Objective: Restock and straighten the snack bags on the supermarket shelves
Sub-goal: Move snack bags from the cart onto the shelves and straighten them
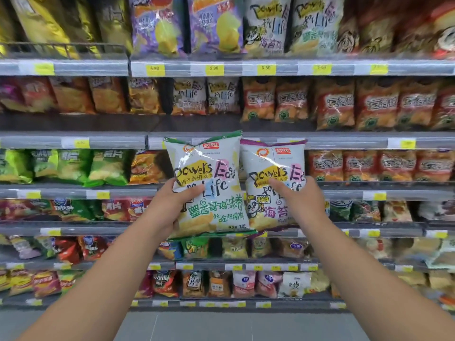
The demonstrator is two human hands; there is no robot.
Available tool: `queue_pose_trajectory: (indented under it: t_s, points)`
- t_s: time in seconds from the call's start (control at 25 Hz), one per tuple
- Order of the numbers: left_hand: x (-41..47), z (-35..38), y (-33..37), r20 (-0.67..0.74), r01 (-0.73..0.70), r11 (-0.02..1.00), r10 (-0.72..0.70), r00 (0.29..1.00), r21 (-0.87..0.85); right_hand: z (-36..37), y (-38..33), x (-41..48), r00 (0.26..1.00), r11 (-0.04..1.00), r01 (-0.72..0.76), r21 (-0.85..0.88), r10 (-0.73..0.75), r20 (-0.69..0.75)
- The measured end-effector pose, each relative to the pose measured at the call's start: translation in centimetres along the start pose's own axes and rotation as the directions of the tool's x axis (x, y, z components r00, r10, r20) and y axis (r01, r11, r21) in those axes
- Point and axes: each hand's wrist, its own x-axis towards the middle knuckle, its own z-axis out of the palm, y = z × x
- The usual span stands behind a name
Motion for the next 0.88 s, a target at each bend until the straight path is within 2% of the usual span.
queue_pose_trajectory:
  t_s: [0.16,0.44,0.6,0.88]
  points:
    - [4.3,0.9,2.2,0.004,-0.049,0.999,0.049,0.999,-0.017,0.6,-1.5,5.3,0.998,0.998,0.065,0.008,-0.064,-0.017]
    - [11.1,2.2,6.9,-0.091,-0.13,0.991,0.133,0.987,0.032,3.2,-5.8,14.8,0.988,0.989,0.146,0.025,-0.147,0.051]
    - [14.1,2.5,8.8,-0.152,-0.143,0.987,0.153,0.976,0.077,4.6,-8.2,19.4,0.974,0.98,0.199,0.02,-0.2,0.101]
    - [18.0,0.5,10.1,-0.157,-0.133,0.987,0.146,0.977,0.095,8.5,-10.0,23.5,0.955,0.976,0.219,0.016,-0.218,0.203]
